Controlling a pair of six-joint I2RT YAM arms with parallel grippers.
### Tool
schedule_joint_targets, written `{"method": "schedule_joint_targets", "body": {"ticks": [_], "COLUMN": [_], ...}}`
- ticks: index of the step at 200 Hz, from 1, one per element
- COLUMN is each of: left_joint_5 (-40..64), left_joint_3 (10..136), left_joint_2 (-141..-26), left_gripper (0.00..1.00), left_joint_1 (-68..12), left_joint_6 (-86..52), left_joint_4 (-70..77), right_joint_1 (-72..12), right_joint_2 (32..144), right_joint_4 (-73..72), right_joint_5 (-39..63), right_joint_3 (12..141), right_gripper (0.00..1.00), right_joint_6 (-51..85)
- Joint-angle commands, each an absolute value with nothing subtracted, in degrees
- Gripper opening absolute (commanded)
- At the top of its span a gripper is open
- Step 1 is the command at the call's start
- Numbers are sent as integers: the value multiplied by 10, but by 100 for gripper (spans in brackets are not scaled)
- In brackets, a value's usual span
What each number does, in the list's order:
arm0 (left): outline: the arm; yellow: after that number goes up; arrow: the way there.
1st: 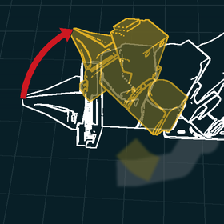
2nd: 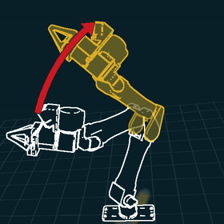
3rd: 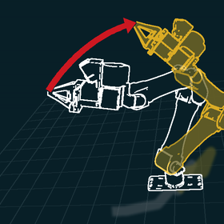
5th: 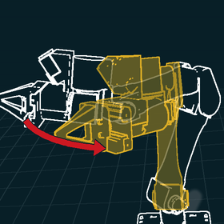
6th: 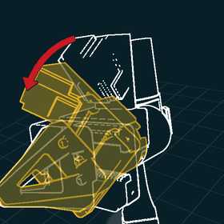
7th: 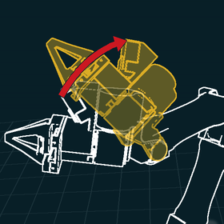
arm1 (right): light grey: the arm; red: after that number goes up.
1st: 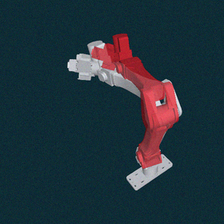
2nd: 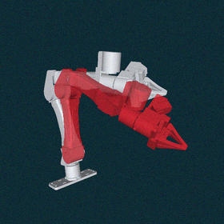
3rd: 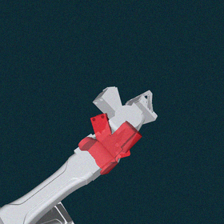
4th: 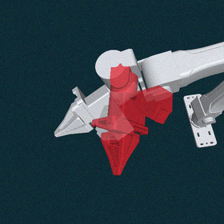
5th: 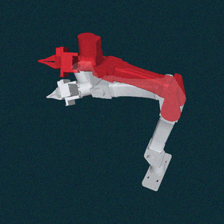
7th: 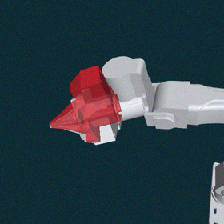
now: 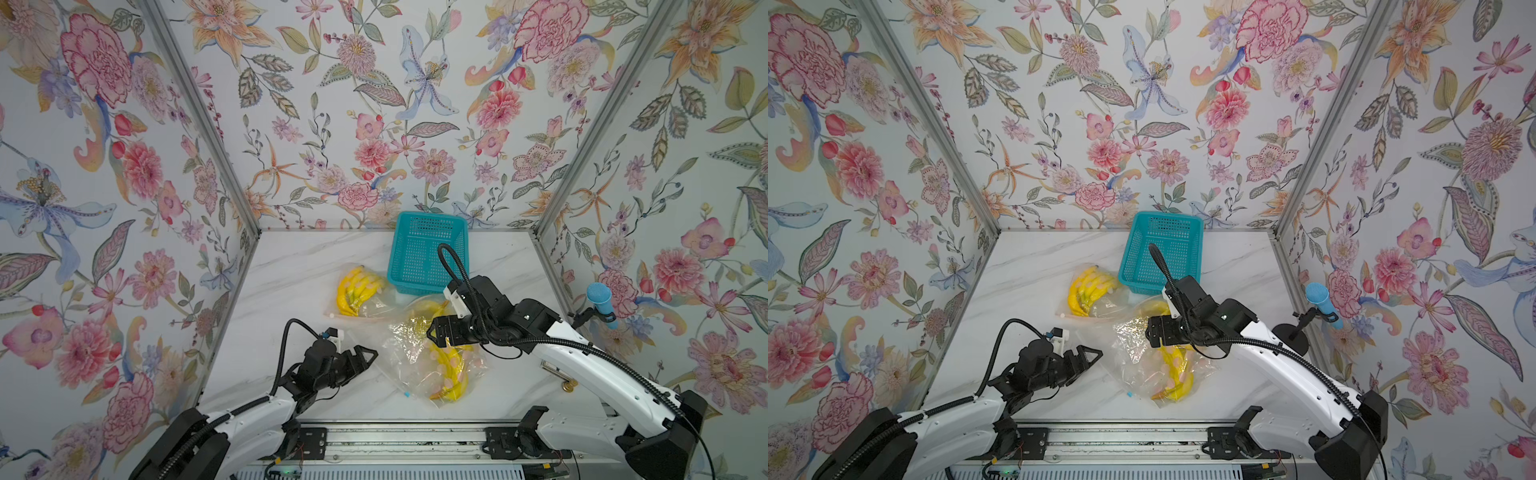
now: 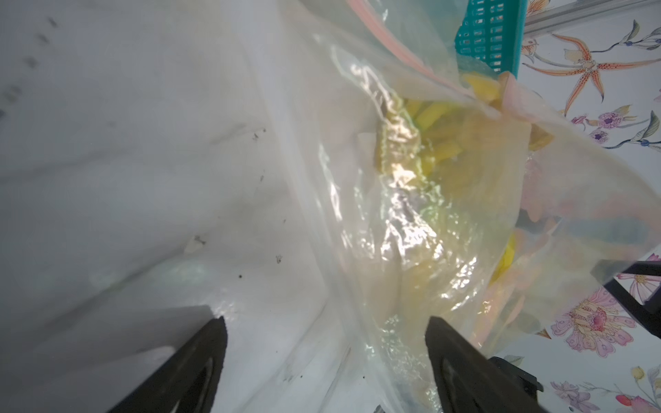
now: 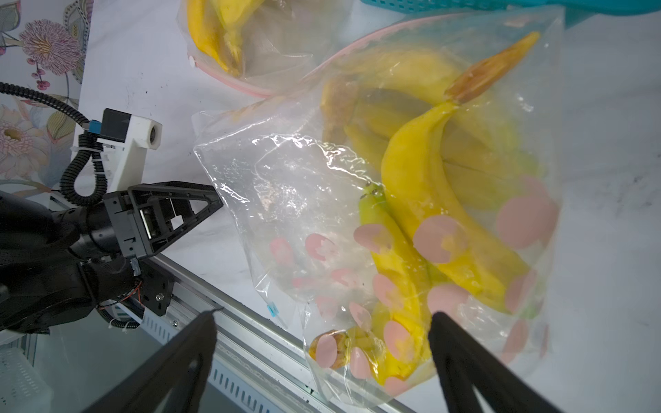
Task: Open the zip-top bag and take out the banana
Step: Pick up the zipper food storage bag at the center of the board.
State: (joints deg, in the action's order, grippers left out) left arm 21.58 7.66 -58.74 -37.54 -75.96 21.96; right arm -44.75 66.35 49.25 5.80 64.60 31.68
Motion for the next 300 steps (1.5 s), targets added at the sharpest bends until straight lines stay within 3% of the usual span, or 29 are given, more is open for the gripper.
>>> {"method": "schedule_joint_targets", "body": {"ticks": [1,40,86,102,133,170,203,243,266,300], "left_joint_5": [156,109,109,128,151,194,181,161,155,167], "left_joint_3": [100,127,132,131,180,283,404,573,640,708], "left_joint_2": [-590,-560,-589,-595,-580,-603,-620,-659,-674,-710], "left_gripper": [83,76,71,63,31,6,4,3,4,4], "left_joint_1": [-407,-434,-436,-438,-436,-426,-420,-421,-421,-418], "left_joint_6": [-780,-794,-792,-802,-781,-716,-692,-674,-694,-713], "left_joint_4": [233,201,213,225,154,77,-19,-111,-124,-130], "right_joint_1": [-457,-478,-500,-506,-538,-541,-518,-449,-436,-480], "right_joint_2": [621,548,546,571,613,648,672,678,715,766], "right_joint_4": [505,512,516,525,527,512,514,538,607,705], "right_joint_5": [61,55,26,19,-34,-61,-38,64,103,80], "right_joint_3": [620,564,567,593,642,665,722,811,919,1051], "right_gripper": [92,85,84,80,75,73,73,75,82,96], "right_joint_6": [348,375,365,368,394,389,304,203,174,146]}}
